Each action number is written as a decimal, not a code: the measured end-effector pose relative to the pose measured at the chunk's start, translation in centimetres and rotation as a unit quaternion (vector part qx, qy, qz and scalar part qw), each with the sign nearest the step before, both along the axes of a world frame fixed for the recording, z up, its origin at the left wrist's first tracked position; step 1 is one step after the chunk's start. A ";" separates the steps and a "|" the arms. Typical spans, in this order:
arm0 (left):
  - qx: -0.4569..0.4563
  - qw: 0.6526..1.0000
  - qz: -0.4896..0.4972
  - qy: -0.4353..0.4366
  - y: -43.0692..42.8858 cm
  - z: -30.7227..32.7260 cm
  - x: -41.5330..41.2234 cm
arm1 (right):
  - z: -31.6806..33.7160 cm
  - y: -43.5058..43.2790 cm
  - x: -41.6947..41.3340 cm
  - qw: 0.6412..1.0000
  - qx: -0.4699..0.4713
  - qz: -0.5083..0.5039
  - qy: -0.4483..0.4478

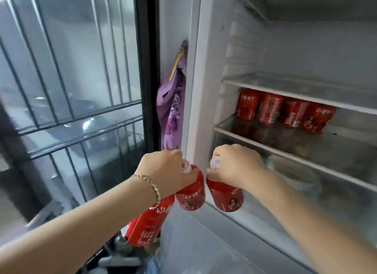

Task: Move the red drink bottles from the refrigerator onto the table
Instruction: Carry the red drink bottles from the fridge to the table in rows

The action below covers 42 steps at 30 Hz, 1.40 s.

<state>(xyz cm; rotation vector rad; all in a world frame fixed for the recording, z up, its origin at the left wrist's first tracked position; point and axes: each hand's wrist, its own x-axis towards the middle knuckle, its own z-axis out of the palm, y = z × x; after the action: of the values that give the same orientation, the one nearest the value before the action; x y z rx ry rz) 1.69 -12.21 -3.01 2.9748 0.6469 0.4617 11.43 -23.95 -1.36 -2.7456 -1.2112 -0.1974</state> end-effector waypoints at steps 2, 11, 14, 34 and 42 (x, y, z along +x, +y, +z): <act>-0.010 0.998 0.055 0.011 0.8 -1.1 -4.6 | -1.4 1.8 -2.8 0.998 -0.014 0.061 0.003; 0.048 0.938 0.340 0.046 0.8 -6.3 -31.5 | -4.5 9.4 -23.9 0.923 -0.012 0.385 0.002; 0.067 0.899 0.429 0.057 -2.5 -7.3 -42.2 | -5.3 10.1 -33.8 0.874 0.004 0.486 -0.014; -0.084 0.518 0.849 0.060 -38.9 -11.9 -96.3 | -12.0 -9.0 -98.2 0.539 -0.148 0.828 0.029; -0.116 0.398 0.910 0.011 -44.3 -13.7 -112.5 | -14.2 -12.7 -118.5 0.443 -0.164 0.879 0.060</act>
<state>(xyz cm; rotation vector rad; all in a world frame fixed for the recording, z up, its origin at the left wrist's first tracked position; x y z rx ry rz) -110.82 -56.47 -16.71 0.6068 3.1078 0.1682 -107.07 -36.65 -15.58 -0.2088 -3.1743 0.4863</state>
